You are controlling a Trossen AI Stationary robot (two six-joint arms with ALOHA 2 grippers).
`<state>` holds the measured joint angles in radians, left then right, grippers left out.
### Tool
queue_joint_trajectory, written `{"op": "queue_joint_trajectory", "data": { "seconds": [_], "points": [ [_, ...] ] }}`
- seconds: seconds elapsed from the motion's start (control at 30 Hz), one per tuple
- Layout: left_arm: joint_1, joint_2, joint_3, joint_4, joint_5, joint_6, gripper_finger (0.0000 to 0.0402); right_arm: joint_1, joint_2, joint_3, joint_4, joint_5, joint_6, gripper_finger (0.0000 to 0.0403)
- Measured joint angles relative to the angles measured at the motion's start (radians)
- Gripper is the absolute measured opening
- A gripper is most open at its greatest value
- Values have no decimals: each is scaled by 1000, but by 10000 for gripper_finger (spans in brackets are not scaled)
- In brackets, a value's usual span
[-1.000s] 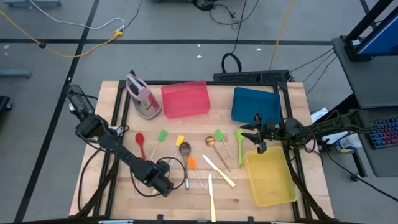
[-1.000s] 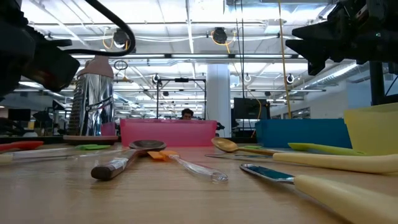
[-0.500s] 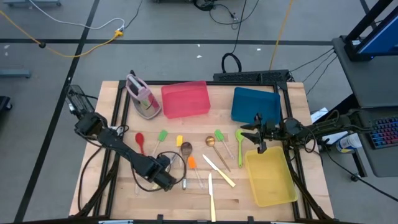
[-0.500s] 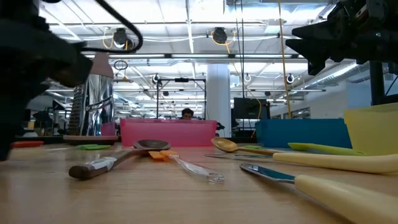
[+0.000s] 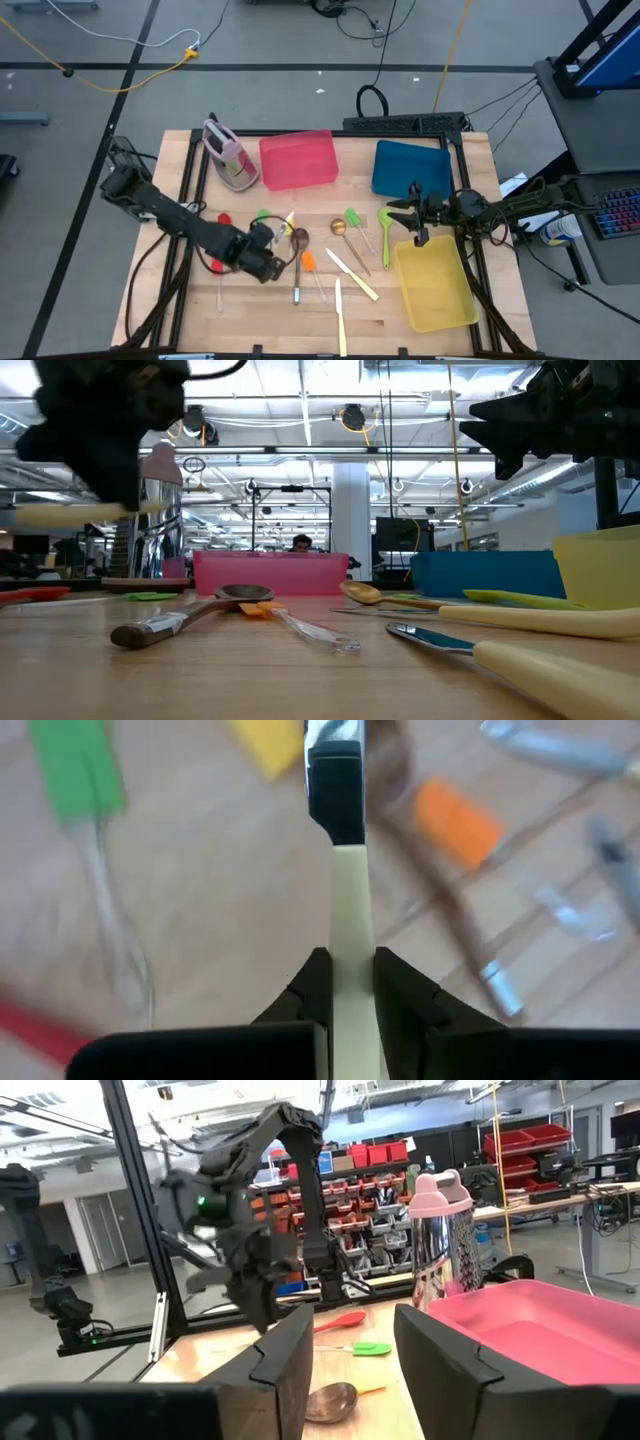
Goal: Pick & Place Kitchen Items
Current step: Put the yellow knife into the pink bin
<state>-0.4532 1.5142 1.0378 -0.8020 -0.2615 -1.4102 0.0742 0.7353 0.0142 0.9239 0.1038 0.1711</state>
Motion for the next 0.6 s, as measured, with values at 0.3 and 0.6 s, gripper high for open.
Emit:
{"op": "queue_joint_trajectory", "data": {
  "seconds": [0.3, 0.6],
  "points": [
    [155, -11, 26, 3, -36, 318, 36, 0, 0, 0, 7, 0, 0, 133],
    [323, -6, 199, -13, -110, 721, 36, -1, 0, 0, 7, 3, -6, 130]
  ]
}}
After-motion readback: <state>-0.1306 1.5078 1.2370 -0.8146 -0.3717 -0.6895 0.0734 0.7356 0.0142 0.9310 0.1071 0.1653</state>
